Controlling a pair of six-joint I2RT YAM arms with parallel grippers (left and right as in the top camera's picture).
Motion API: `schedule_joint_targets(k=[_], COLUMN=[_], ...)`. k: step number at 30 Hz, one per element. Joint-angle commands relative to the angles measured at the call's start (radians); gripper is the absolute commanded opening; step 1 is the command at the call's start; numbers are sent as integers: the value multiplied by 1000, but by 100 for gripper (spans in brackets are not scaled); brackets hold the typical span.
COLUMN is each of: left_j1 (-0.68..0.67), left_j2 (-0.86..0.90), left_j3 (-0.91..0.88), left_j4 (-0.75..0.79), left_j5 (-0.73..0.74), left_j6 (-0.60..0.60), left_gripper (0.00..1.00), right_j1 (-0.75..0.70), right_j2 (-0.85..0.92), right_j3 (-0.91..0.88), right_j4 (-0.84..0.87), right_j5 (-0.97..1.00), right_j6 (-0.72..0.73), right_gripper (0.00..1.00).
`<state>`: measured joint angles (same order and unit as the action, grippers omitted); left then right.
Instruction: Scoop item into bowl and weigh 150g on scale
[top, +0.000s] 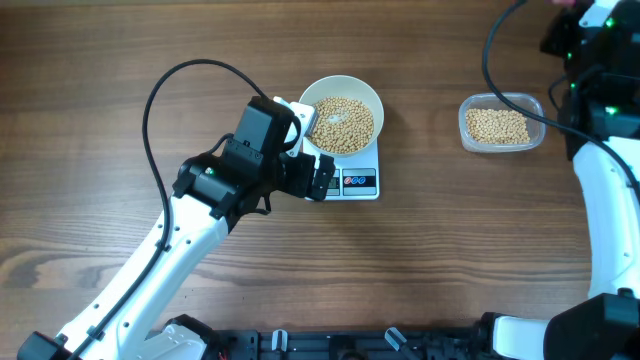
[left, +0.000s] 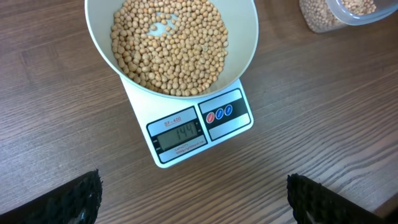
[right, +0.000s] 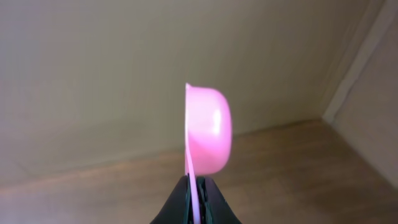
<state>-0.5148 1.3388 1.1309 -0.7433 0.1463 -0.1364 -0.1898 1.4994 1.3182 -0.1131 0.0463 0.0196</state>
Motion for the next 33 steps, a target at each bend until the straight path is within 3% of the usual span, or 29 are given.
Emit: schedule_joint_targets(k=[1,4,9,16,20,28,33], left_j1=[7,7,7,7,7,7,7], left_j2=[-3,-3,-3,-3,-3,-3,-3], left_j3=[15,15,15,15,15,15,15], left_j4=[2,2,2,2,2,2,2], left_j5=[-6,-6,-6,-6,-6,-6,-6], left_j6=[-5,-5,-5,-5,-5,-5,-5], left_gripper=[100,100,100,100,100,100,100], right_j1=[-46,-80,-106,-113,-113,-113,-113], right_j2=[-17,-17,-17,-11,-11,9,27], right_j3=[9,9,9,9,9,9,9], right_j4=[-61,-77,-148,-342,-386,-506,-575], right_j5=[-253,-381,-422,-422,-422,-422,-307], right_j6=[-145,-148,-151,-256,-257,-396,-440], right_gripper=[4,4,4,4,4,4,4])
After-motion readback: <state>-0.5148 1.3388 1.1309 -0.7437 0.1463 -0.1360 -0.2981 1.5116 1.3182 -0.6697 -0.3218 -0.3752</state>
